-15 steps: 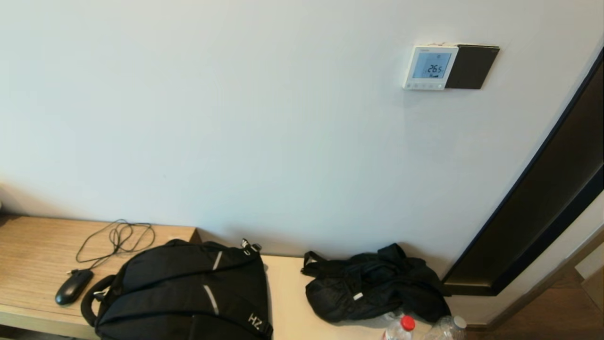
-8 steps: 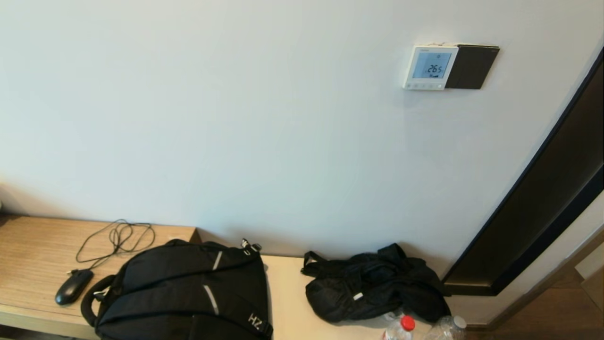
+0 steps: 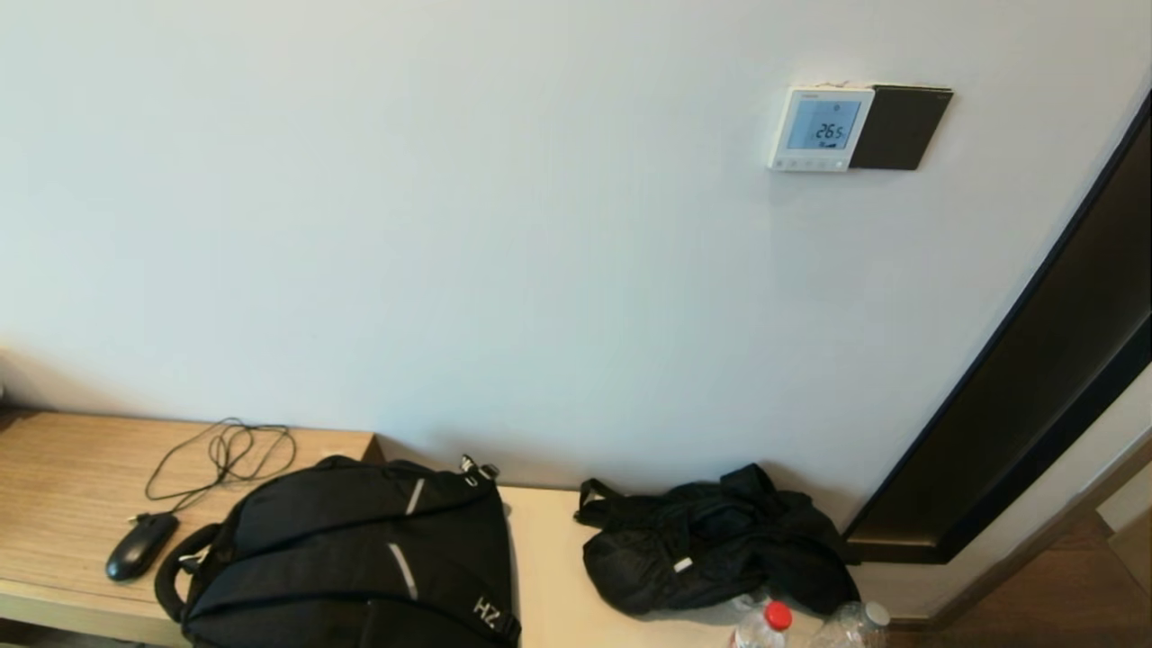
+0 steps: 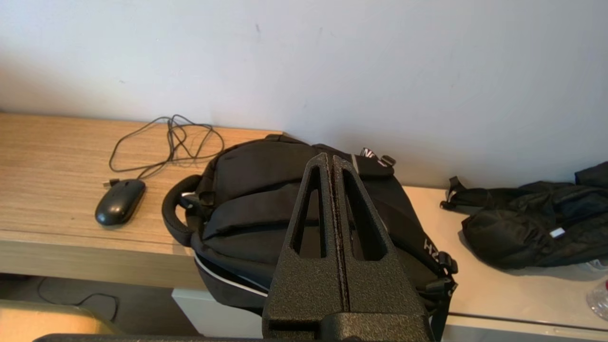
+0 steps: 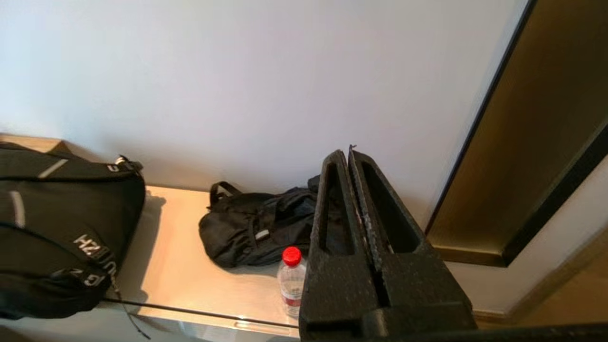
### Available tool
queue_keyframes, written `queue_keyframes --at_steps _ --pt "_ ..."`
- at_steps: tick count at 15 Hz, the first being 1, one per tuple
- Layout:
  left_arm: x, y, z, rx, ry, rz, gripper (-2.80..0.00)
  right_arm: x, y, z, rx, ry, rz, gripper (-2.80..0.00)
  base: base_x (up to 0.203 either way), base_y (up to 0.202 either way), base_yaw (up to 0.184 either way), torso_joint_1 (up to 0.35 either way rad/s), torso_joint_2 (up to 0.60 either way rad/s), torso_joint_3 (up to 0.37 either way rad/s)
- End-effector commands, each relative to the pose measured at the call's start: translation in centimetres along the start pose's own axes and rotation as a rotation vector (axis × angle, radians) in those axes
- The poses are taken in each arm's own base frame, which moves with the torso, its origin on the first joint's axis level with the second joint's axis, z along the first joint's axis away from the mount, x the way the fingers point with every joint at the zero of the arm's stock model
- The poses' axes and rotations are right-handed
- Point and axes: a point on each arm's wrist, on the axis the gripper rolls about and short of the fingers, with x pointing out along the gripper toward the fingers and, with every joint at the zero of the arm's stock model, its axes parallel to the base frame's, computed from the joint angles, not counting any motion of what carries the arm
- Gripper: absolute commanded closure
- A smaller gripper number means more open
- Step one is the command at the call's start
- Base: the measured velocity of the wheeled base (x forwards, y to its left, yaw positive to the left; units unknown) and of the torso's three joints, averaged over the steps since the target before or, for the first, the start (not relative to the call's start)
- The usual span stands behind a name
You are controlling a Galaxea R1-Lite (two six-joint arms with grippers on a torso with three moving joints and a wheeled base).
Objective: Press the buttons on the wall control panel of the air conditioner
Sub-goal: Turn off the central air conditioner
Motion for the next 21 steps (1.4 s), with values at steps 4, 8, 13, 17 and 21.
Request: queue_keyframes --at_steps 4,8,13,17,21 --pt "0.0 0.0 0.0 -0.001 0.0 0.0 0.0 -1.9 -0.1 3.9 -0.013 -0.127 0.002 0.0 0.0 0.0 0.0 0.0 0.0 0.0" --pt "0.0 0.0 0.0 -0.001 0.0 0.0 0.0 -1.3 -0.4 6.1 -0.011 -0.106 0.001 0.0 0.0 0.0 0.0 0.0 0.0 0.0" --pt "0.0 0.0 0.0 -0.001 0.0 0.0 0.0 2.1 -0.8 10.0 0.0 -0.058 -0.018 0.0 0.0 0.0 0.0 0.0 0.0 0.0" --pt "0.0 0.0 0.0 -0.001 0.0 0.0 0.0 7.1 -1.8 13.5 0.033 -0.027 -0.061 0.0 0.0 0.0 0.0 0.0 0.0 0.0" --pt "0.0 0.0 0.0 -0.001 0.0 0.0 0.0 13.3 -4.1 15.2 0.082 0.059 -0.122 0.0 0.0 0.0 0.0 0.0 0.0 0.0"
